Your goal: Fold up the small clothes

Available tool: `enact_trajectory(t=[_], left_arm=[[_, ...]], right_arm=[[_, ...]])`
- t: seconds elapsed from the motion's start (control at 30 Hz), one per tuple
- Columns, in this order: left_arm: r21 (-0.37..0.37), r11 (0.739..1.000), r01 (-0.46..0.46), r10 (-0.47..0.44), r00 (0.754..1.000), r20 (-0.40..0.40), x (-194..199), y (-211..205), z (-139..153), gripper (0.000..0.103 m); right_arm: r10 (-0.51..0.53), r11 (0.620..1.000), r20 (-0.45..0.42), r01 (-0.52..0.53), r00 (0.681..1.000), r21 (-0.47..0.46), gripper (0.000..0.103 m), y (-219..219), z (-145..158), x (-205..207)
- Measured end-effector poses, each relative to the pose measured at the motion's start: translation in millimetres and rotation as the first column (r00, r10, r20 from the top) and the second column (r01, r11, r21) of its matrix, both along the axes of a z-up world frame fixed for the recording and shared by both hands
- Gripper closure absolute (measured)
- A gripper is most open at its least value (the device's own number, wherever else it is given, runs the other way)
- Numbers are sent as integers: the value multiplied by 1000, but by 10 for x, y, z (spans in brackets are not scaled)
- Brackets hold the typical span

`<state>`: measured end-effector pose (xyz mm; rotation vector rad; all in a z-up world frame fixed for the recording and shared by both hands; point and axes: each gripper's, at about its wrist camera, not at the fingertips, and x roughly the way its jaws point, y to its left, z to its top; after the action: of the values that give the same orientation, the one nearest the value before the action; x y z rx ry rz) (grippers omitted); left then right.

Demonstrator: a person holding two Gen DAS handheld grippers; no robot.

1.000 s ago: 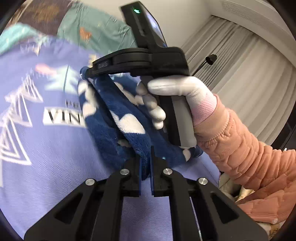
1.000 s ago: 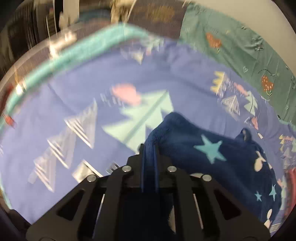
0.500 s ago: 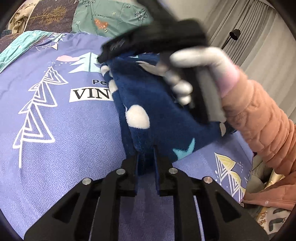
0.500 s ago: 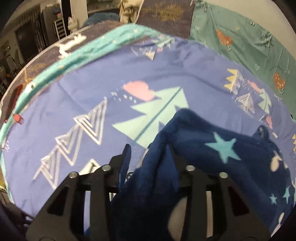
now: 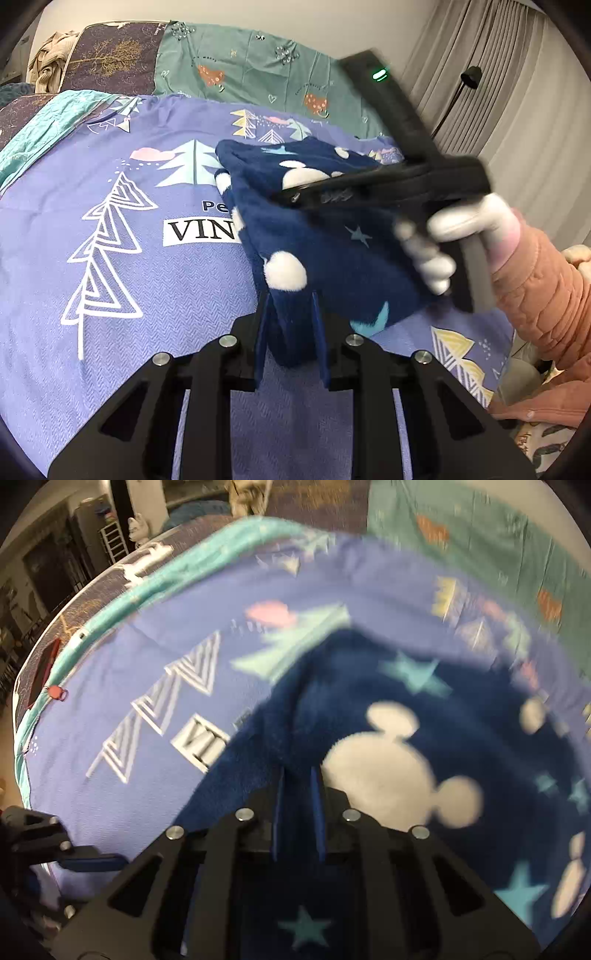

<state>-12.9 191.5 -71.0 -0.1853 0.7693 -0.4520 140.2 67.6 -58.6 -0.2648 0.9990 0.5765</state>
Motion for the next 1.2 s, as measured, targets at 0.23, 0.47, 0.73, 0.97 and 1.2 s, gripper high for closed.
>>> enact_trajectory(t=[0.23, 0.47, 0.73, 0.97, 1.2], left_arm=[[29, 999, -30, 32, 997, -75, 92, -24, -216, 71], [64, 997, -34, 38, 997, -67, 35, -52, -187, 69], [33, 999, -30, 26, 992, 124, -66, -32, 294, 70], [87, 996, -8, 11, 999, -33, 330, -280, -192, 65], [64, 997, -42, 46, 997, -67, 337, -176, -219, 51]], right_arm=[[24, 999, 103, -20, 994, -43, 87, 115, -90, -87], [25, 999, 83, -27, 996, 19, 86, -8, -51, -59], [-76, 987, 125, 57, 989, 150, 84, -490, 474, -89], [-241, 964, -11, 241, 970, 113, 68, -930, -101, 200], [-237, 969, 106, 227, 966, 94, 63, -913, 100, -51]])
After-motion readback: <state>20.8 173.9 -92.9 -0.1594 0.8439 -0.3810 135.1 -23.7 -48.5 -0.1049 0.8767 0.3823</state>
